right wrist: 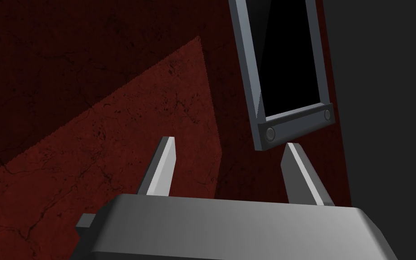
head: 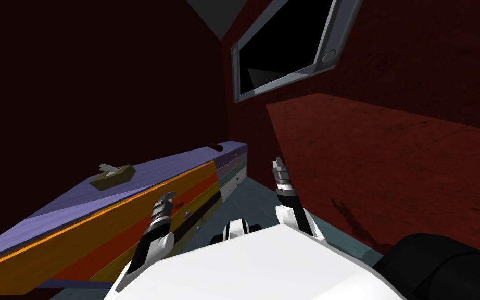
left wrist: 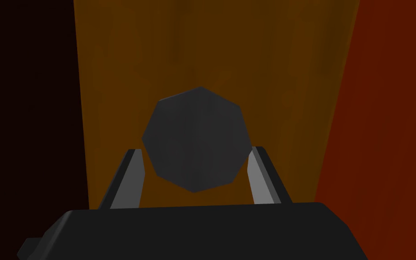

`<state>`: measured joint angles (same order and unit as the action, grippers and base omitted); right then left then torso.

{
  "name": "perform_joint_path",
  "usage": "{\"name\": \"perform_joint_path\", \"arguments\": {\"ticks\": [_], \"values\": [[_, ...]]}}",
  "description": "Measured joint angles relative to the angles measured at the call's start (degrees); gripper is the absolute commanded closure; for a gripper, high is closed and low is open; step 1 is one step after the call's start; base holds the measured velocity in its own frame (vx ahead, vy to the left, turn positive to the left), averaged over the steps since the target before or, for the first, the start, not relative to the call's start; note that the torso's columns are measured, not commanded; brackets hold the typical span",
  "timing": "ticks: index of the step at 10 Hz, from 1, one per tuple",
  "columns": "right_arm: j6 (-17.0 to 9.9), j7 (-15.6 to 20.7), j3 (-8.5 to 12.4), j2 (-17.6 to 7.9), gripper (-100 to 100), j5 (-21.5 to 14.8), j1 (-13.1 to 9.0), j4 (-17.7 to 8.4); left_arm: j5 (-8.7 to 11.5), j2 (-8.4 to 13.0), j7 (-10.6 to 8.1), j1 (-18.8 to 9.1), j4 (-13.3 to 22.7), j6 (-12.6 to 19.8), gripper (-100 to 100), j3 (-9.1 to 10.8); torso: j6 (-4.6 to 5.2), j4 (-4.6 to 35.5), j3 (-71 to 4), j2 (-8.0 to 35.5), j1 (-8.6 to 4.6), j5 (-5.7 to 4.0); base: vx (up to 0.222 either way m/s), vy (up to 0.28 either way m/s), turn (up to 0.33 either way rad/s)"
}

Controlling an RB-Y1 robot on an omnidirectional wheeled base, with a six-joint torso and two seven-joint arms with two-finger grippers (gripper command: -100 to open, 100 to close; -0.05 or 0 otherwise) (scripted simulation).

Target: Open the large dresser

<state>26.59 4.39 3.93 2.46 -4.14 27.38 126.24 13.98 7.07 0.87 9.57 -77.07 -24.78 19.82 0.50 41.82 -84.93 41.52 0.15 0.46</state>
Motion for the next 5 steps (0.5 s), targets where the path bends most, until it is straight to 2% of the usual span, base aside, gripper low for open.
{"name": "perform_joint_path", "arguments": {"ticks": [1, 2, 4, 5], "values": [[0.0, 0.0, 0.0, 0.0, 0, 0.0, 0.0, 0.0, 0.03, 0.16, -0.04, 0.08, 0.57, -0.11, 100, -0.09, -0.05, -0.11, -0.09, -0.14, 0.16, 0.11, -0.094, -0.057, 0.017], [0.0, 0.0, 0.0, 0.0, 0, 0.0, 0.0, 0.0, 0.48, 1.64, -0.27, -1.7, 2.2, -0.64, 100, -0.16, 0.0, 0.09, 0.04, 0.15, -0.07, -0.07, -0.104, -0.069, 0.021], [0.0, 0.0, 0.0, 0.0, 0, 0.0, 0.0, 0.0, 0.77, 2.63, -0.41, -4.03, 5.3, -1.8, 100, -0.26, 0.09, 0.06, 0.06, 0.09, -0.19, -0.08, -0.028, -0.023, -0.013], [0.0, 0.0, 0.0, 0.0, 0, 0.0, 0.0, 0.0, 0.81, 2.91, -0.55, -4.38, 6.92, -2.18, 100, -0.29, 0.04, -0.11, -0.08, -0.14, 0.05, 0.09, -0.103, -0.057, 0.011]]}}
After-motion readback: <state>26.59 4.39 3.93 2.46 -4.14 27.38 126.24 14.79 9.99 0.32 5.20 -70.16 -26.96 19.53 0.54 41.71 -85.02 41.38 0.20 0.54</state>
